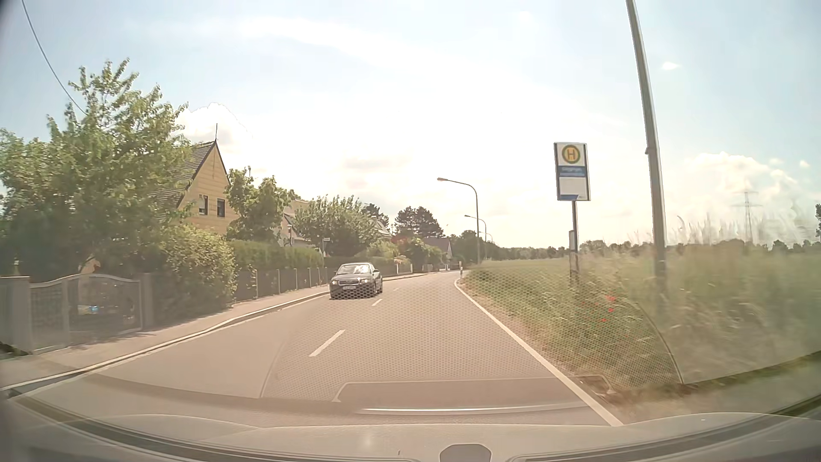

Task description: Follow the waypoints while adhering to traffic rules and regulations

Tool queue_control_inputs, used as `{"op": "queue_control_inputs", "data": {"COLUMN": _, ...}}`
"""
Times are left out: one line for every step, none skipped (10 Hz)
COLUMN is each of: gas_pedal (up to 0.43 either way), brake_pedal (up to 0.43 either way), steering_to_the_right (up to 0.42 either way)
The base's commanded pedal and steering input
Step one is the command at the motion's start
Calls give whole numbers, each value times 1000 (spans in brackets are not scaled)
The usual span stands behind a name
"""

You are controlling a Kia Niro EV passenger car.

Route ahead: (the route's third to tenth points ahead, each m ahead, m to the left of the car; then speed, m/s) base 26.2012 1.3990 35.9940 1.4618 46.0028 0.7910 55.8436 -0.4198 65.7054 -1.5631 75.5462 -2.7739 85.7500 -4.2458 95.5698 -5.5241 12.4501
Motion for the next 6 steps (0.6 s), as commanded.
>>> {"op": "queue_control_inputs", "data": {"gas_pedal": 130, "brake_pedal": 0, "steering_to_the_right": -7}}
{"op": "queue_control_inputs", "data": {"gas_pedal": 130, "brake_pedal": 0, "steering_to_the_right": -6}}
{"op": "queue_control_inputs", "data": {"gas_pedal": 130, "brake_pedal": 0, "steering_to_the_right": -6}}
{"op": "queue_control_inputs", "data": {"gas_pedal": 130, "brake_pedal": 0, "steering_to_the_right": -5}}
{"op": "queue_control_inputs", "data": {"gas_pedal": 130, "brake_pedal": 0, "steering_to_the_right": -4}}
{"op": "queue_control_inputs", "data": {"gas_pedal": 130, "brake_pedal": 0, "steering_to_the_right": -4}}
